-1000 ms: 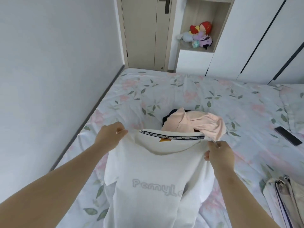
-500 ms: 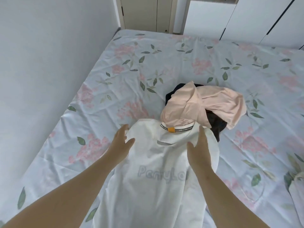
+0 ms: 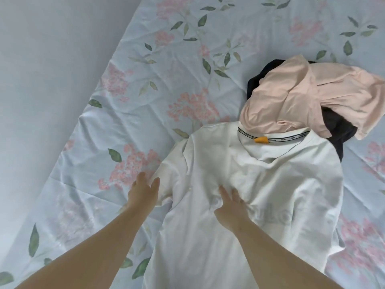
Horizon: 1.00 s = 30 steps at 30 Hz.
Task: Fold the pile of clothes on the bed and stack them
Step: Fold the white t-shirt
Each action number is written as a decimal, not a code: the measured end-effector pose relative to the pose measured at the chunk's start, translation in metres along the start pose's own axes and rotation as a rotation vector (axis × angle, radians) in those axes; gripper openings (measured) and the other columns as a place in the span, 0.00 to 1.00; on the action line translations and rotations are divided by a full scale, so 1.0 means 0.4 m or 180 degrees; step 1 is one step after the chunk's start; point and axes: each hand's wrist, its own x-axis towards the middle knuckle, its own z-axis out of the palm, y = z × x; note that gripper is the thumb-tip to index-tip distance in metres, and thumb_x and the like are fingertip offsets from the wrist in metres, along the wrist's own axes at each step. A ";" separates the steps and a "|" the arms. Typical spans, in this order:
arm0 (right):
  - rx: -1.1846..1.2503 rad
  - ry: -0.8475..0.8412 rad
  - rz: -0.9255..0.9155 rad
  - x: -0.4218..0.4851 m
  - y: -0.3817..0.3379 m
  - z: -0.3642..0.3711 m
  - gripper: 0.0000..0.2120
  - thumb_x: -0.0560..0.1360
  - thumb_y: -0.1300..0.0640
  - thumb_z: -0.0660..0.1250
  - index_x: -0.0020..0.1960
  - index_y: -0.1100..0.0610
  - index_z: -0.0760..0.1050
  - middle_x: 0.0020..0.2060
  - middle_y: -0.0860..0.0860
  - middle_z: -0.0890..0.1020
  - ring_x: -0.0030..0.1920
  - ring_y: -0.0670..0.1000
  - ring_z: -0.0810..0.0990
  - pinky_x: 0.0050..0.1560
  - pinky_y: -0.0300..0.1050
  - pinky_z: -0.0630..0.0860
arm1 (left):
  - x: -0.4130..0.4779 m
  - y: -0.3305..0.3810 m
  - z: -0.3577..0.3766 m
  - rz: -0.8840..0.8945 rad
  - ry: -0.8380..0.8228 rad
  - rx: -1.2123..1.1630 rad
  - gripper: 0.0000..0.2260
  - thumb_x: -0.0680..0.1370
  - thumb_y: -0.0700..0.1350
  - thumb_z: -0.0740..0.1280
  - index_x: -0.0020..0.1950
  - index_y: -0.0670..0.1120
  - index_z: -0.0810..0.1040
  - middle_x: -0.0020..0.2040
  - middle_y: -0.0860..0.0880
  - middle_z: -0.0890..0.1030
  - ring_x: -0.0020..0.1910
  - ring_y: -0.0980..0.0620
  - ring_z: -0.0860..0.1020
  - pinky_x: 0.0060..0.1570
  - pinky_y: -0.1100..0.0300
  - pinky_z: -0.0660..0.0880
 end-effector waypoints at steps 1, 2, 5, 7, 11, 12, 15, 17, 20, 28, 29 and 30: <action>-0.0036 -0.0030 0.0086 0.012 -0.002 0.009 0.34 0.76 0.59 0.53 0.76 0.40 0.44 0.77 0.47 0.39 0.76 0.58 0.42 0.73 0.61 0.50 | 0.017 -0.001 0.007 0.0007 -0.0014 0.0015 0.24 0.80 0.53 0.59 0.73 0.45 0.61 0.67 0.42 0.69 0.63 0.39 0.70 0.62 0.48 0.67; -0.0049 -0.0042 0.0150 0.022 -0.001 0.017 0.34 0.75 0.59 0.53 0.76 0.39 0.44 0.76 0.46 0.37 0.76 0.58 0.40 0.73 0.62 0.51 | 0.031 0.002 0.014 0.0040 -0.0020 -0.0044 0.24 0.79 0.54 0.61 0.72 0.46 0.62 0.66 0.42 0.69 0.60 0.41 0.71 0.59 0.50 0.68; -0.0131 -0.0083 0.0238 0.040 0.003 0.032 0.36 0.74 0.59 0.54 0.76 0.39 0.43 0.76 0.45 0.35 0.76 0.57 0.38 0.73 0.63 0.51 | 0.056 0.023 0.024 0.0129 -0.0300 -0.0564 0.23 0.74 0.50 0.69 0.67 0.48 0.67 0.59 0.49 0.72 0.48 0.48 0.73 0.49 0.56 0.69; -0.0166 -0.0050 0.0252 0.045 0.005 0.043 0.37 0.75 0.57 0.56 0.76 0.39 0.41 0.75 0.46 0.33 0.75 0.58 0.36 0.72 0.65 0.51 | 0.065 0.033 0.027 0.0201 -0.0543 -0.0599 0.16 0.73 0.47 0.69 0.59 0.49 0.72 0.48 0.54 0.76 0.43 0.51 0.75 0.42 0.57 0.70; -0.0193 -0.0015 0.0254 0.052 0.016 0.059 0.36 0.77 0.52 0.59 0.75 0.38 0.40 0.74 0.45 0.31 0.75 0.58 0.34 0.73 0.64 0.48 | 0.068 0.030 -0.018 0.0545 0.0146 -0.0894 0.04 0.76 0.44 0.65 0.42 0.52 0.75 0.37 0.52 0.77 0.35 0.51 0.74 0.32 0.59 0.68; -0.0170 -0.0046 0.0256 0.053 0.018 0.057 0.36 0.77 0.52 0.58 0.75 0.37 0.40 0.74 0.45 0.31 0.75 0.57 0.33 0.73 0.63 0.47 | 0.066 0.015 -0.035 0.0590 0.0472 -0.1060 0.08 0.76 0.43 0.65 0.39 0.54 0.73 0.36 0.54 0.77 0.35 0.54 0.74 0.32 0.61 0.67; -0.0141 -0.0146 0.0278 0.055 0.020 0.050 0.35 0.77 0.48 0.58 0.75 0.37 0.39 0.74 0.45 0.30 0.75 0.57 0.32 0.74 0.61 0.46 | 0.053 -0.044 -0.065 0.0260 0.0324 -0.1238 0.07 0.74 0.43 0.69 0.41 0.52 0.72 0.40 0.51 0.77 0.39 0.50 0.75 0.34 0.61 0.68; -0.0122 -0.0180 0.0281 0.056 0.018 0.049 0.37 0.75 0.48 0.59 0.75 0.37 0.38 0.74 0.45 0.29 0.75 0.57 0.32 0.75 0.58 0.46 | 0.056 -0.063 -0.067 -0.0317 -0.0288 -0.1357 0.12 0.73 0.51 0.71 0.48 0.46 0.74 0.47 0.46 0.78 0.46 0.45 0.76 0.41 0.55 0.73; -0.0095 -0.0195 0.0331 0.056 0.018 0.051 0.40 0.74 0.52 0.60 0.75 0.37 0.37 0.73 0.44 0.28 0.74 0.56 0.30 0.75 0.57 0.46 | 0.087 -0.014 -0.090 -0.1149 -0.0720 -0.2145 0.27 0.73 0.66 0.63 0.56 0.44 0.77 0.51 0.44 0.80 0.51 0.42 0.78 0.58 0.47 0.73; -0.0119 -0.0182 0.0360 0.054 0.019 0.055 0.42 0.73 0.54 0.61 0.74 0.36 0.36 0.73 0.43 0.28 0.74 0.56 0.30 0.75 0.57 0.49 | 0.154 0.079 -0.132 -0.0929 -0.0662 -0.2762 0.06 0.77 0.47 0.68 0.50 0.45 0.78 0.43 0.46 0.80 0.40 0.48 0.79 0.41 0.55 0.78; -0.0139 -0.0161 0.0354 0.054 0.019 0.057 0.42 0.73 0.54 0.61 0.74 0.36 0.37 0.73 0.43 0.28 0.74 0.56 0.31 0.75 0.57 0.49 | 0.163 0.067 -0.142 -0.0669 -0.0037 -0.3027 0.04 0.77 0.46 0.67 0.48 0.46 0.77 0.42 0.48 0.78 0.40 0.49 0.77 0.42 0.56 0.77; -0.0153 -0.0137 0.0353 0.054 0.020 0.059 0.42 0.73 0.54 0.61 0.74 0.36 0.37 0.73 0.43 0.28 0.74 0.56 0.31 0.75 0.57 0.50 | 0.171 0.049 -0.150 -0.0461 0.0491 -0.3213 0.04 0.78 0.47 0.66 0.47 0.46 0.76 0.40 0.49 0.76 0.39 0.49 0.75 0.39 0.58 0.76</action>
